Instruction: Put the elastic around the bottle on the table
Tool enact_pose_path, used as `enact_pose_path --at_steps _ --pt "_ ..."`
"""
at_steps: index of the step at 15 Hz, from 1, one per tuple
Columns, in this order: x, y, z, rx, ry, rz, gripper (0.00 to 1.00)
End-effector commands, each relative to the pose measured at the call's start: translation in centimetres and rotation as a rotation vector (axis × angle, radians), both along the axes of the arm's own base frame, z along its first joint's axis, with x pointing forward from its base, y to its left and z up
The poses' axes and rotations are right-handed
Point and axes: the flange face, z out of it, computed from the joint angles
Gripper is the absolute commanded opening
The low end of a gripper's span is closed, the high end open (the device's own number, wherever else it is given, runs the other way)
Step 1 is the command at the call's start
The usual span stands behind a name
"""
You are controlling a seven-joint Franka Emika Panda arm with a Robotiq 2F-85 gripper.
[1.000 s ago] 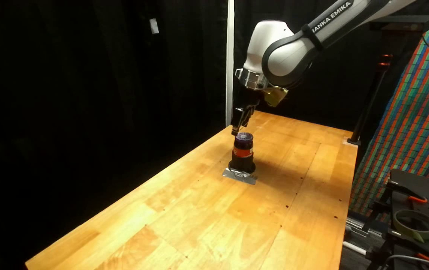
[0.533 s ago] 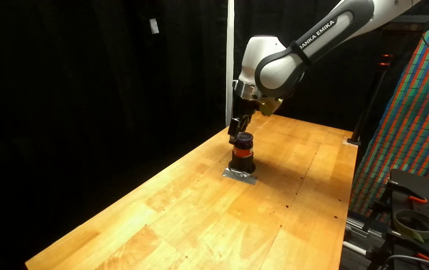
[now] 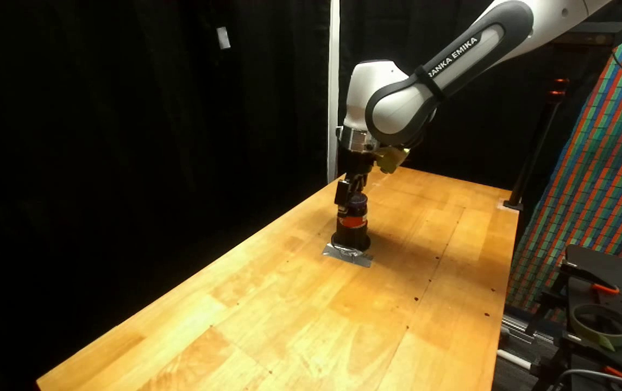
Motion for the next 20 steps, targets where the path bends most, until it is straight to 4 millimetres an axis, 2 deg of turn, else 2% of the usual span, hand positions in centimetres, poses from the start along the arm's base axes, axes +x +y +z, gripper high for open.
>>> enact_pose_path --at_steps 1,5,8,18,19,20 --pt "-0.6 -0.3 0.8 -0.015 0.06 0.026 1.0" --pt "-1.4 -1.6 2.0 -0.001 0.016 -0.001 1.0" --pt "-2.5 -2.6 2.1 0.017 0.01 -0.014 1.0" --pt "-7.6 -4.9 -0.6 0.092 0.051 0.032 1.0" --pt "-8.1 -5.1 -0.7 0.083 0.025 0.031 0.75" --pt "-8.6 -5.3 -0.6 0.082 -0.005 0.029 0.75"
